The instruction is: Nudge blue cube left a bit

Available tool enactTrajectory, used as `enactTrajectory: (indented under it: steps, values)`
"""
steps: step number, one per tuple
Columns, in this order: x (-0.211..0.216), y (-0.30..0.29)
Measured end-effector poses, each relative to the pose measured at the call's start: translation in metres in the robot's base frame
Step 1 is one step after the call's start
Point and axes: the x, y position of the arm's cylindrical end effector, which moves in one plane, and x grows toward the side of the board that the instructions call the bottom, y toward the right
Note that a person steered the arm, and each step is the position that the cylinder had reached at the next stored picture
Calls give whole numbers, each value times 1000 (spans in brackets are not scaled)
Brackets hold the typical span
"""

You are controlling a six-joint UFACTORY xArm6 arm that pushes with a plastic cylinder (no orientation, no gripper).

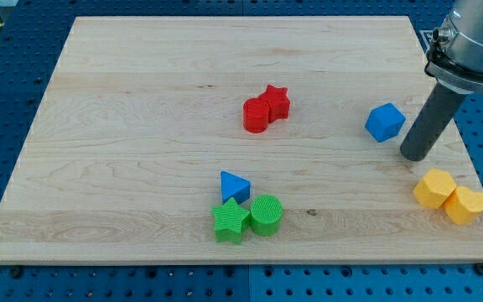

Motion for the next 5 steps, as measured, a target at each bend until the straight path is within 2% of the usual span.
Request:
enactTrajectory:
  steps: [2,3,5]
  values:
    - [-27,33]
    - [-65,30]
    - [-22,-2]
